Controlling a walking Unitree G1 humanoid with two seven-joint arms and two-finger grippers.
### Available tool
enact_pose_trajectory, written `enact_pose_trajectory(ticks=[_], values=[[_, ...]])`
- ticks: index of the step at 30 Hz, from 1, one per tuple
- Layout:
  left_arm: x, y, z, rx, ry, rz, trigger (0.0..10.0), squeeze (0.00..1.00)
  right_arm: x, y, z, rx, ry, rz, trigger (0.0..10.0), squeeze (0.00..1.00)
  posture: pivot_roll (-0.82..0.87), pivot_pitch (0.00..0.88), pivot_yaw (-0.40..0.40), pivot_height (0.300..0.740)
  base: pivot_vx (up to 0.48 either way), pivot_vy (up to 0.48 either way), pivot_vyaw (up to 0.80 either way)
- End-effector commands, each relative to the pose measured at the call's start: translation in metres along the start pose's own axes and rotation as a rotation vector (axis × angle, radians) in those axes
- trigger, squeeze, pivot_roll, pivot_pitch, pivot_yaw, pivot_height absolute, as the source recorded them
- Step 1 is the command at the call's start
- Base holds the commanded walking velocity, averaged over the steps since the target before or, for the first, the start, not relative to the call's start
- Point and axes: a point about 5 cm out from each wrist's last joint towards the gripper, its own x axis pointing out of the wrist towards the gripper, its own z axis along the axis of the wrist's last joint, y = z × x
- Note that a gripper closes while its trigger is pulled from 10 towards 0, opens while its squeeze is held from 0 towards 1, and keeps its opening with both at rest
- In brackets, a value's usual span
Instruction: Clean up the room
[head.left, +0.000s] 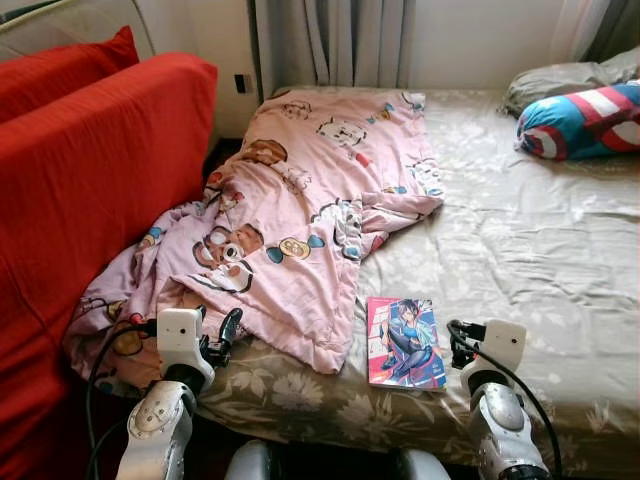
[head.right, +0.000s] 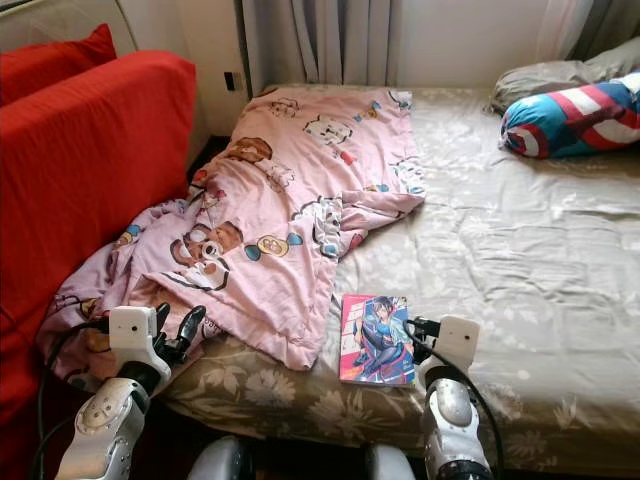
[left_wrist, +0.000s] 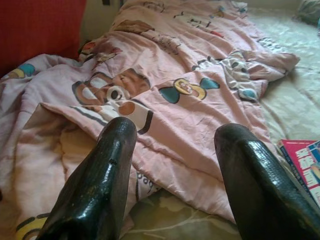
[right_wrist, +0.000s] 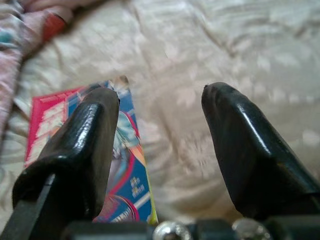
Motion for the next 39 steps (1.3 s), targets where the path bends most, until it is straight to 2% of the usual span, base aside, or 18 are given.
enact_pose_trajectory(ticks=[1,9,16,18,19,20,21,22,23,26,27,29,30,35,39], values=[[0.003,0.005,0.009,0.01,-0.021,0.015,10.0,0.0,0.001,-0.004,-0.004,0.031,0.043,-0.028,10.0,0.0,0.04,0.11,0.046,0.621,0.0,0.0,0.0],[0.002,0.013,0.012,0.024,-0.023,0.048,10.0,0.0,0.005,-0.006,0.0,0.033,0.046,-0.038,10.0,0.0,0.06,0.183,0.067,0.621,0.0,0.0,0.0],[-0.009,0.017,0.018,0.035,-0.027,0.059,10.0,0.0,0.007,-0.014,0.003,0.052,0.044,-0.034,10.0,0.0,0.09,0.267,0.078,0.621,0.0,0.0,0.0],[-0.011,0.018,0.017,0.036,-0.02,0.062,10.0,0.0,0.008,-0.014,0.003,0.059,0.047,-0.024,10.0,0.0,0.09,0.267,0.078,0.621,0.0,0.0,0.0],[-0.015,0.019,0.015,0.038,-0.011,0.064,10.0,0.0,0.009,-0.012,0.004,0.073,0.046,-0.005,10.0,0.45,0.1,0.284,0.082,0.621,0.0,0.0,0.0],[-0.015,0.019,0.015,0.038,-0.011,0.064,10.0,0.0,0.009,-0.012,0.004,0.073,0.046,-0.005,10.0,0.45,0.1,0.284,0.082,0.621,0.0,0.0,0.0],[-0.018,0.019,0.014,0.039,-0.003,0.066,10.0,0.0,0.01,-0.009,0.005,0.133,0.058,0.019,10.0,1.0,0.11,0.293,0.085,0.621,0.0,0.0,0.0],[-0.018,0.019,0.014,0.039,-0.003,0.066,10.0,0.0,0.01,-0.009,0.005,0.133,0.058,0.019,10.0,1.0,0.11,0.293,0.085,0.621,0.0,0.0,0.0],[-0.025,0.02,0.013,0.042,0.009,0.068,10.0,0.0,0.012,-0.002,0.007,0.247,0.068,0.089,10.0,1.0,0.12,0.304,0.091,0.621,0.0,0.0,0.0],[-0.029,0.02,0.014,0.044,0.016,0.069,10.0,0.0,0.014,0.001,0.01,0.282,0.07,0.126,10.0,1.0,0.13,0.307,0.095,0.621,0.0,0.0,0.0],[-0.03,0.02,0.015,0.046,0.019,0.07,10.0,0.0,0.015,0.0,0.012,0.286,0.072,0.129,10.0,0.0,0.14,0.31,0.1,0.621,0.0,0.0,0.0],[-0.031,0.021,0.016,0.047,0.02,0.07,10.0,0.0,0.015,0.0,0.012,0.291,0.072,0.132,10.0,0.0,0.14,0.31,0.1,0.621,0.0,0.0,0.0],[-0.032,0.022,0.017,0.052,0.025,0.069,10.0,0.0,0.016,-0.001,0.013,0.349,0.075,0.149,10.0,0.0,0.15,0.316,0.109,0.621,0.0,0.0,0.0],[-0.035,0.023,0.018,0.057,0.033,0.069,10.0,0.0,0.016,-0.007,0.014,0.375,0.072,0.155,10.0,0.0,0.15,0.321,0.114,0.621,0.0,0.0,0.0],[-0.036,0.024,0.019,0.06,0.043,0.069,10.0,0.0,0.016,-0.014,0.015,0.448,0.05,0.143,10.0,0.0,0.16,0.321,0.121,0.621,0.0,0.0,0.0]])
